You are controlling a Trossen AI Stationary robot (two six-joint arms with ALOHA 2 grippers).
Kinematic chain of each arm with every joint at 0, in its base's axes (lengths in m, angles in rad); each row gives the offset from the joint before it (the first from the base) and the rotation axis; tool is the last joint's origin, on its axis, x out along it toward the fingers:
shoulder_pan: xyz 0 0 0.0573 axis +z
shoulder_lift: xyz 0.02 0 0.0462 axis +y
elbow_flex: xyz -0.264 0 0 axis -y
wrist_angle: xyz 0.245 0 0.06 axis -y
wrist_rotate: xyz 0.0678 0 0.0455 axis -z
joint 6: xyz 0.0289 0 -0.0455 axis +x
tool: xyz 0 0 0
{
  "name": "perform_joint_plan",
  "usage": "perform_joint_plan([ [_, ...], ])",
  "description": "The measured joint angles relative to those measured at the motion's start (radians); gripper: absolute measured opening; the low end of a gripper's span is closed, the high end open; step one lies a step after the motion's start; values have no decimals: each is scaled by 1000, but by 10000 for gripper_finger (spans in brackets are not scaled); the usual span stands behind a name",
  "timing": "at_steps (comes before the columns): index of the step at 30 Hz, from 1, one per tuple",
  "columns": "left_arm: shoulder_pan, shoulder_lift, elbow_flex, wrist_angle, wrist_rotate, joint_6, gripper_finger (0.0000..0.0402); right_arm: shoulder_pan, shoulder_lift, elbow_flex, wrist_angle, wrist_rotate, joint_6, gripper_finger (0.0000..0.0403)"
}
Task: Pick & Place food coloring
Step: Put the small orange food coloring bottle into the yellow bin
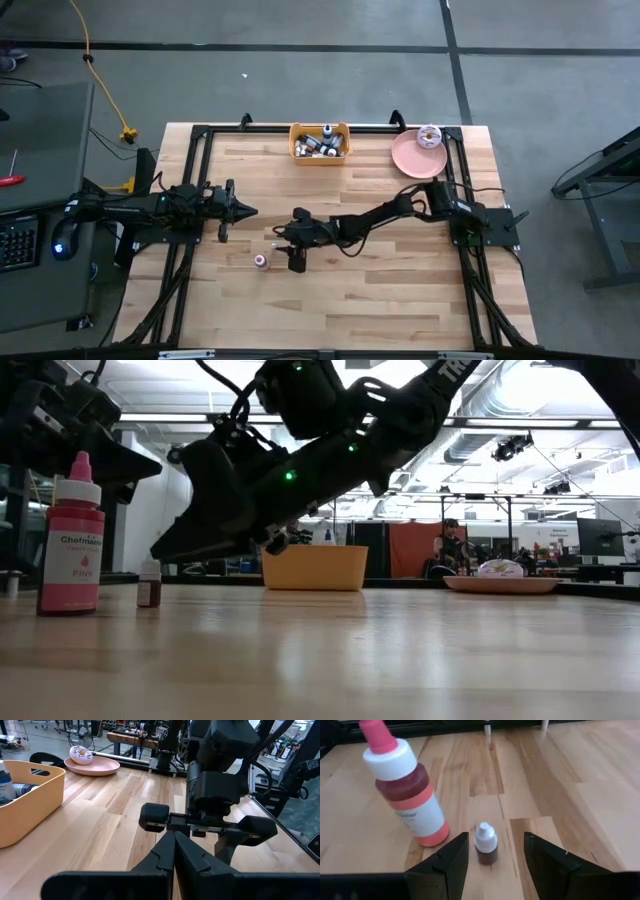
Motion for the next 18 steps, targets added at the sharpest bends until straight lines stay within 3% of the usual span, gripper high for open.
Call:
perform_joint_plan([
  [18,0,0,0,0,0,0,1,-13,6,35,-37,-24,3,179],
])
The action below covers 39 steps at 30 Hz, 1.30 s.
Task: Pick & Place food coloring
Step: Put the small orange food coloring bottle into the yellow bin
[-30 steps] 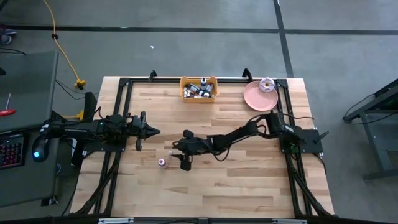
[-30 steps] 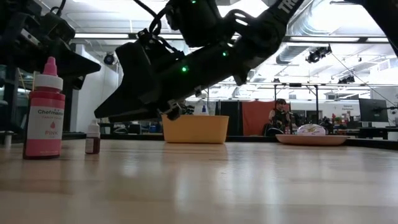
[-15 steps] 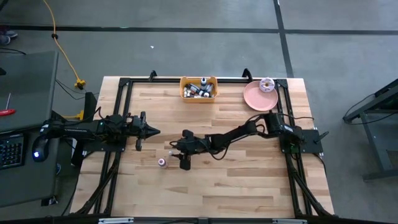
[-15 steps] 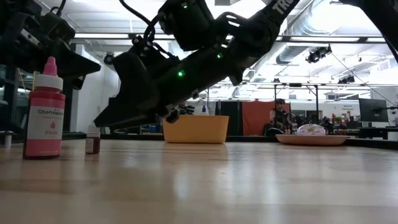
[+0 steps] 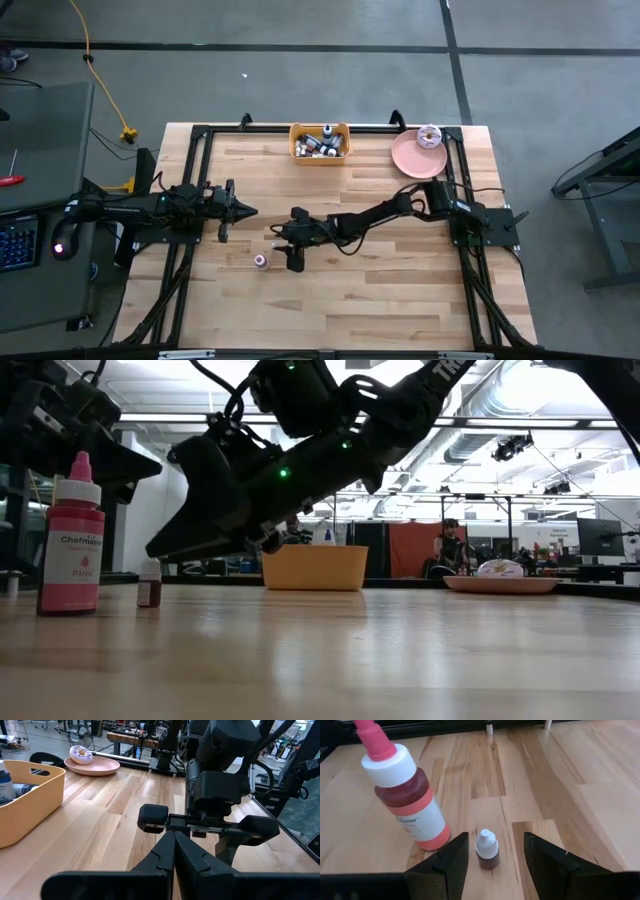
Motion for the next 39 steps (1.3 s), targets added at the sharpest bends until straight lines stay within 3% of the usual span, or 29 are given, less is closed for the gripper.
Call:
perform_joint_plan([
  [18,0,0,0,0,0,0,1,9,45,31,-15,-63,6,179],
  [39,0,0,0,0,-2,0,1,7,56,43,1,-52,7,178],
])
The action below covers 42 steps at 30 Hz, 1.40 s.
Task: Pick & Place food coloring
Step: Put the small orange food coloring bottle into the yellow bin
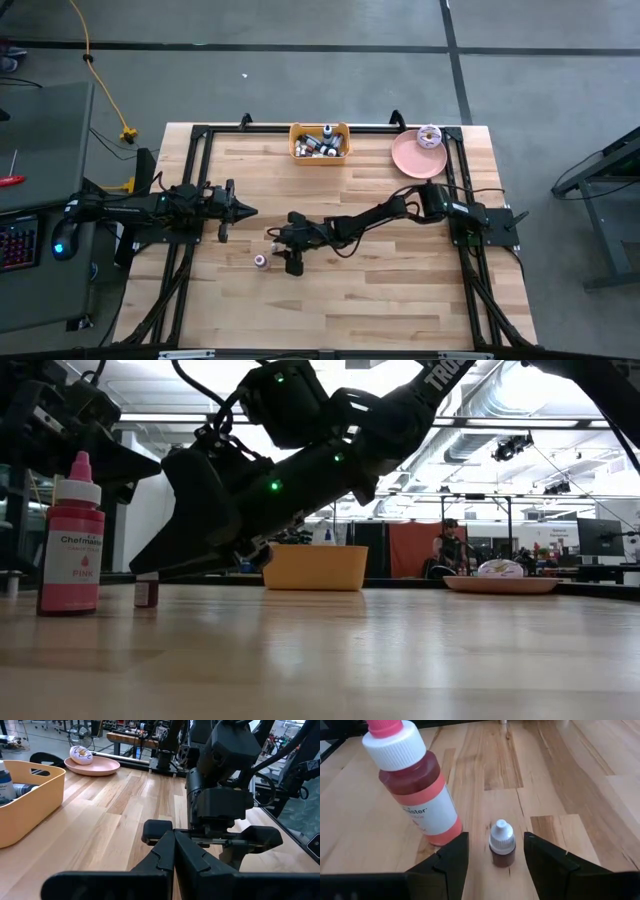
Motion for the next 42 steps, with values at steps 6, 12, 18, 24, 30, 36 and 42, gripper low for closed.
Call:
perform_joint_plan([
  [6,0,0,0,0,0,0,1,0,0,0,0,27,0,174],
  [12,0,0,0,0,0,0,1,0,0,0,0,28,0,172],
  [18,0,0,0,0,-1,0,1,0,0,0,0,28,0,162],
  [24,0,0,0,0,-1,0,1,-2,0,0,4,28,0,147],
  [30,0,0,0,0,-1,0,1,-2,11,26,6,24,0,146],
  [36,0,0,0,0,-2,0,1,-7,55,81,-31,-33,3,141],
  [42,0,0,0,0,-1,0,1,-6,55,74,-33,-33,21,138],
])
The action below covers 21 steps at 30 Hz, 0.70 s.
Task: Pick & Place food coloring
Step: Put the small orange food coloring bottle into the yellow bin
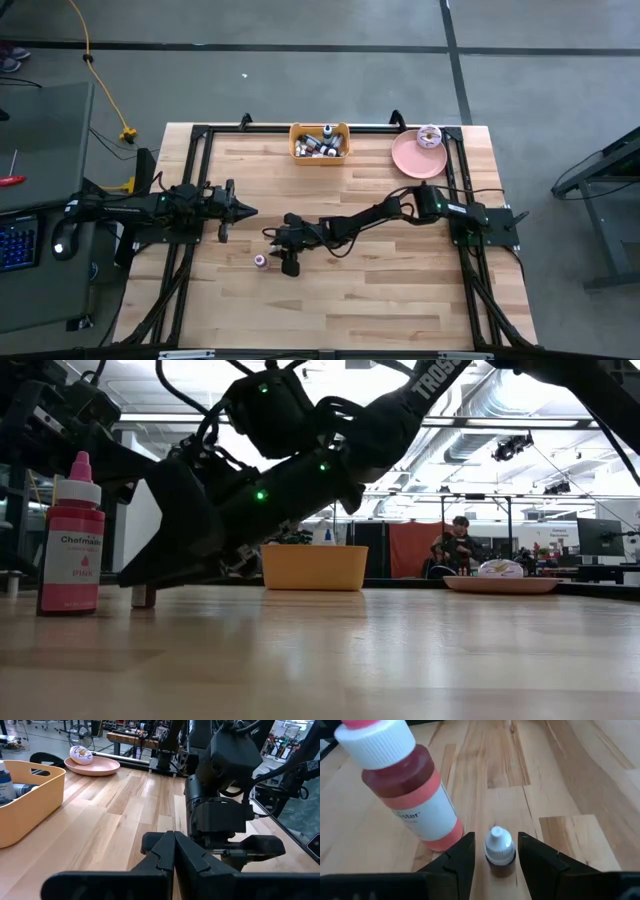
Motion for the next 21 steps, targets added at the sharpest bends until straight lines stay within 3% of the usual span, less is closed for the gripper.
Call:
perform_joint_plan([
  [10,0,0,0,0,1,0,1,0,0,0,2,0,-2,134],
  [21,0,0,0,0,2,0,1,9,0,0,4,-8,-2,66],
])
